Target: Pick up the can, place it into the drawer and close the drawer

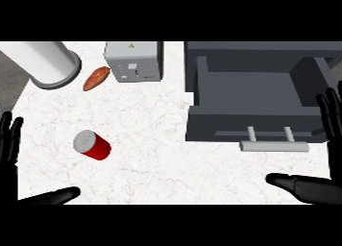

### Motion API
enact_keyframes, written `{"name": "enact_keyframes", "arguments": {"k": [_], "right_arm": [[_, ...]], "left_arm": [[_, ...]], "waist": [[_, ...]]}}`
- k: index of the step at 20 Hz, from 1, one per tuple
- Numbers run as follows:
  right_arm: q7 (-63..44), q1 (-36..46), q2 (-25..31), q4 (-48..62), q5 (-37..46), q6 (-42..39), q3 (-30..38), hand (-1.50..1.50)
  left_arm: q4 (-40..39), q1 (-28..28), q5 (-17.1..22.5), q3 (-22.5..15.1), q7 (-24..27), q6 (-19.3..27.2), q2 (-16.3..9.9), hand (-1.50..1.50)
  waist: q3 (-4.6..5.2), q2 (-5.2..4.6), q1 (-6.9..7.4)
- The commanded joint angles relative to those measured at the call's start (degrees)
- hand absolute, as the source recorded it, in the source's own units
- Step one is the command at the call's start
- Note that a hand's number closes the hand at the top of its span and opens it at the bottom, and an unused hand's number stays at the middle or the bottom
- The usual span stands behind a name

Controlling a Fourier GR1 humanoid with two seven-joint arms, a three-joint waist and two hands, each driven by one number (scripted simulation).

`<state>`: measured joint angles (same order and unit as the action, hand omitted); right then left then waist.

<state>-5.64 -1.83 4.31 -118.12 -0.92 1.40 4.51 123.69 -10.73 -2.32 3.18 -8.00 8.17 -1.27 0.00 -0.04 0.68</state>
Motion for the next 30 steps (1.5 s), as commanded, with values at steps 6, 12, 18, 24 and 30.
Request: {"name": "enact_keyframes", "arguments": {"k": [6, 12, 18, 24, 30], "right_arm": [[-2.56, -1.03, -0.88, 3.45, 0.6, 1.1, 0.69, -1.5], [-3.6, -3.2, -1.97, 0.66, 1.64, 1.12, -0.57, -1.5], [-5.76, -3.55, -0.06, -1.15, -1.49, -0.53, 2.84, -1.5], [-4.69, -1.65, 1.62, 0.25, -3.92, -2.04, 6.19, -1.5], [-5.87, -5.5, -0.27, -5.34, -2.12, -1.9, 3.74, -1.5]], "left_arm": [[7.27, -5.66, -4.35, -1.28, -13.4, 6.53, 1.22, -1.5], [5.65, -3.4, -0.62, 3.78, -12.65, 3.51, 0.61, -1.5], [-2.48, 2.09, -2.58, 1.98, -12.91, 5.04, 0.82, -1.5], [-8.16, -3.03, -3.19, -3.96, -5.3, 8.99, 1.26, -1.5], [-15.06, -5.39, -3.61, -7.94, 2.21, 13.6, 1.27, -1.5]], "waist": [[-0.02, 0.06, -0.5], [0.01, 0.08, -0.59], [0.01, 0.06, -0.81], [0.01, 0.05, -0.58], [0.01, 0.1, -0.67]]}}
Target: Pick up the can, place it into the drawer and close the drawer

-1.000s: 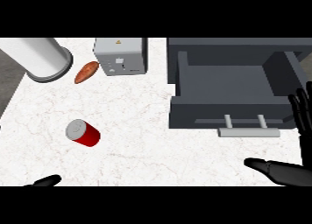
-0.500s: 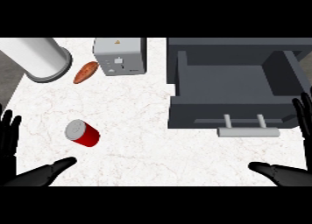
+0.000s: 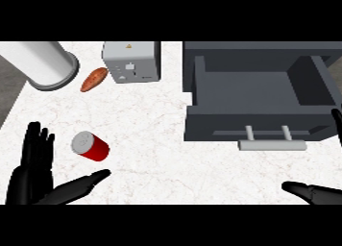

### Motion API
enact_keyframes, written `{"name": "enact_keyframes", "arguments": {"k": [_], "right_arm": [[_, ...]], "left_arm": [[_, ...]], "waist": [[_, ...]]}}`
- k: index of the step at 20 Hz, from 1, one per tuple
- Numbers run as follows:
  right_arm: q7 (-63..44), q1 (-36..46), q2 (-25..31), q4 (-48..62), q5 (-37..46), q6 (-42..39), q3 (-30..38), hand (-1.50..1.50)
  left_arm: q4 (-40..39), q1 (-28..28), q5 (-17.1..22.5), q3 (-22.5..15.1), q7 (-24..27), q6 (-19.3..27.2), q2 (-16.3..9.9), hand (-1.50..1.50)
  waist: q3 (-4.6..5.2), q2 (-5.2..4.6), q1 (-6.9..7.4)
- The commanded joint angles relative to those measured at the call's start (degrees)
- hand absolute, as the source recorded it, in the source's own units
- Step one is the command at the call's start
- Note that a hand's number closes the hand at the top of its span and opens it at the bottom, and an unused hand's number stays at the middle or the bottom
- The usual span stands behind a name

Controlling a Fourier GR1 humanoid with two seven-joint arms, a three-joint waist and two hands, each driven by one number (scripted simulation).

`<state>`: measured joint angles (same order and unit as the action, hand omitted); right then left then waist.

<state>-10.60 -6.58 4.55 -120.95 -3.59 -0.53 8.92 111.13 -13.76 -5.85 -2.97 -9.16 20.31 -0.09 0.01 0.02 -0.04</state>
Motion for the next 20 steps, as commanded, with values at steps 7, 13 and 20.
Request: {"name": "enact_keyframes", "arguments": {"k": [7, 13, 20], "right_arm": [[3.25, -3.7, 1.74, -0.44, -3.54, -4.01, 4.92, -1.5], [-2.43, 1.15, 3.19, -0.76, -4.92, -2.73, 7.22, -1.5], [2.2, -6.05, -2.58, -4.43, -1.38, -4.2, 3.18, -1.5]], "left_arm": [[-15.26, -0.52, 3.32, 0.06, 13.21, 4.28, 0.09, -1.5], [-26.2, 4.78, 8.49, 3.98, 19.97, 3.69, 0.09, -1.5], [-32.45, 4.33, 10.09, 6.18, 24.8, 1.82, 0.06, -1.5]], "waist": [[0.0, 0.0, -0.08], [0.01, -0.03, -0.02], [-0.01, 0.01, -0.05]]}}
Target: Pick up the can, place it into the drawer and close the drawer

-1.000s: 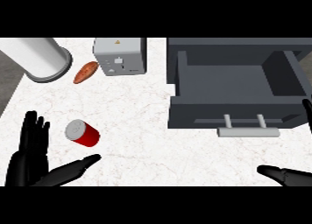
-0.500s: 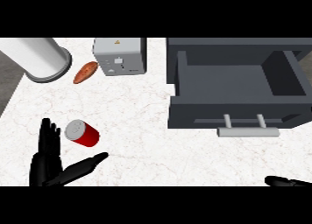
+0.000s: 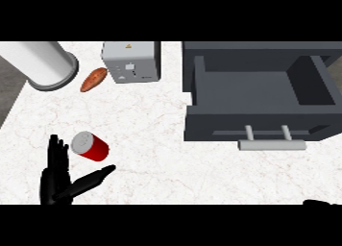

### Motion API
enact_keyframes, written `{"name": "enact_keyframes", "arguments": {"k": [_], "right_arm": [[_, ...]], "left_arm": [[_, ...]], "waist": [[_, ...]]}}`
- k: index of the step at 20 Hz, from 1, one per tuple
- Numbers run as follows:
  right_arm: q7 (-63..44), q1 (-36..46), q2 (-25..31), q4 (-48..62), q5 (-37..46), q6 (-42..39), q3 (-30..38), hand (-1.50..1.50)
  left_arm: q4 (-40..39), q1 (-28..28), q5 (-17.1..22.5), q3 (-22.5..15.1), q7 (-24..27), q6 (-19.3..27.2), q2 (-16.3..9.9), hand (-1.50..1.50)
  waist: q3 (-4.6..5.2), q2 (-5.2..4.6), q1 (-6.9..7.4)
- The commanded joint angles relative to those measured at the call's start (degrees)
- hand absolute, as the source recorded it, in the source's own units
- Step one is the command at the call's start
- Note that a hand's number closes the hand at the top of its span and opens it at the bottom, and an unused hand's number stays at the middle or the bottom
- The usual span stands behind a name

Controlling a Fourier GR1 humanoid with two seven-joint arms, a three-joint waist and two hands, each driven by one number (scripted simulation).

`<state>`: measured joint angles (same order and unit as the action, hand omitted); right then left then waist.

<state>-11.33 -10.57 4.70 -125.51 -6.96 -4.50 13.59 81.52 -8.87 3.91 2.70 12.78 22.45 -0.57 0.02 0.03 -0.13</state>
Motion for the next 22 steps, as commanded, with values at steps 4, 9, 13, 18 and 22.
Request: {"name": "enact_keyframes", "arguments": {"k": [4, 9, 13, 18, 22], "right_arm": [[-0.98, -1.51, -1.3, -2.66, 1.2, -0.6, -0.41, -1.5], [-2.99, 3.43, -0.02, -0.41, 2.98, 0.66, 0.57, -1.5], [-7.87, 9.42, 1.74, 0.7, 1.81, 2.22, 0.96, -1.5], [-6.2, 4.54, 0.76, -2.02, -1.43, -0.43, 3.37, -1.5], [-1.91, -0.03, -1.12, -2.43, 0.16, -3.33, 2.61, -1.5]], "left_arm": [[-13.35, 2.53, 4.26, 5.51, 10.24, -5.12, -1.02, -1.5], [-19.14, 6.92, 5.63, 6.67, 10.79, -3.63, -0.55, -1.5], [-22.19, 7.75, 6.55, 8.13, 13.77, -4.82, -1.45, -1.5], [-33.9, 16.46, 8.15, 10.61, 17.32, -7.03, -3.5, -1.5], [-40.49, 20.22, 8.09, 11.58, 21.5, -7.91, -4.4, -1.5]], "waist": [[0.0, -0.01, -0.01], [-0.01, -0.03, 0.11], [0.0, -0.05, 0.28], [0.0, -0.03, -0.06], [0.0, -0.05, -0.21]]}}
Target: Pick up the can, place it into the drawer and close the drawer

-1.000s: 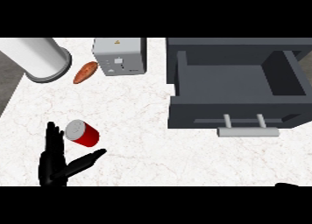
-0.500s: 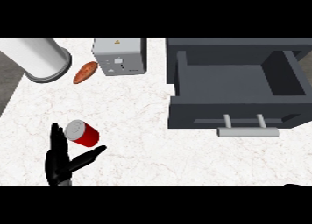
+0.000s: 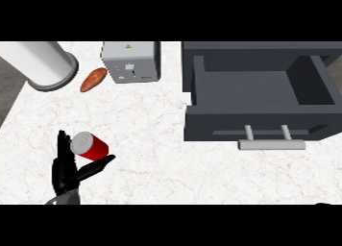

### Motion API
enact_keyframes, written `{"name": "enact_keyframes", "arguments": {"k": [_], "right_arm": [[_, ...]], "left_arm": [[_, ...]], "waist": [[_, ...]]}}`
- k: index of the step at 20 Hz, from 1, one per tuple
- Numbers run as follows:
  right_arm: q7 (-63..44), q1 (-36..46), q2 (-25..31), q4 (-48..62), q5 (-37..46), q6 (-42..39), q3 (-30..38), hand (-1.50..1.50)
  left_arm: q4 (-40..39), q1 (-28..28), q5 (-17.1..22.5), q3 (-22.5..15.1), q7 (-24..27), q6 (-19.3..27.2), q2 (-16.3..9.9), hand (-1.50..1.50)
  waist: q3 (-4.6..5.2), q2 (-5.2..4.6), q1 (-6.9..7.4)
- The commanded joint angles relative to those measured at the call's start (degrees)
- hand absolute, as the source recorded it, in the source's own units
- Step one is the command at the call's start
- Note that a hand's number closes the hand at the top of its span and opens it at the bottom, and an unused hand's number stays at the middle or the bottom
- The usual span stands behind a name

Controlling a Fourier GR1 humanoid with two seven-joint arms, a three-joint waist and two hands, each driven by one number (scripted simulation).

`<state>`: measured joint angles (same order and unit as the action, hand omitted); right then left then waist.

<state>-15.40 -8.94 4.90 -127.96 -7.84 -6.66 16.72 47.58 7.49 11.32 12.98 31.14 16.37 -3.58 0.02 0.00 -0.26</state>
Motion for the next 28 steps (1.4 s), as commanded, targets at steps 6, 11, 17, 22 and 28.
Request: {"name": "enact_keyframes", "arguments": {"k": [6, 11, 17, 22, 28], "right_arm": [[1.05, 1.55, -0.12, 0.78, 0.82, 0.35, 1.29, -1.5], [2.62, -1.2, -0.33, 0.33, -0.09, -1.63, 2.08, -1.5], [-2.55, 6.07, 2.65, 2.61, -0.81, 0.55, 3.81, -1.5], [-5.07, 6.13, -0.79, -0.86, 6.15, 3.57, -2.76, -1.5], [-0.67, -1.12, -1.15, -4.39, 1.99, -0.65, 0.23, -1.5]], "left_arm": [[-13.7, 8.73, 0.32, 0.47, 3.97, -8.37, -3.69, -1.5], [-11.68, 10.95, 1.79, -0.67, 1.28, -10.97, -1.94, 1.5], [-15.19, 14.35, 1.31, -0.5, 6.37, -10.65, -1.44, 1.5], [-13.39, 15.09, 2.02, -1.02, 6.1, -12.64, -1.44, 1.5], [-20.6, 24.46, -0.41, -3.7, 4.96, -16.34, 0.32, 1.5]], "waist": [[0.03, -0.12, -0.24], [0.0, -0.02, -0.22], [0.01, -0.07, -0.05], [0.01, -0.05, 0.15], [0.04, -0.18, -1.17]]}}
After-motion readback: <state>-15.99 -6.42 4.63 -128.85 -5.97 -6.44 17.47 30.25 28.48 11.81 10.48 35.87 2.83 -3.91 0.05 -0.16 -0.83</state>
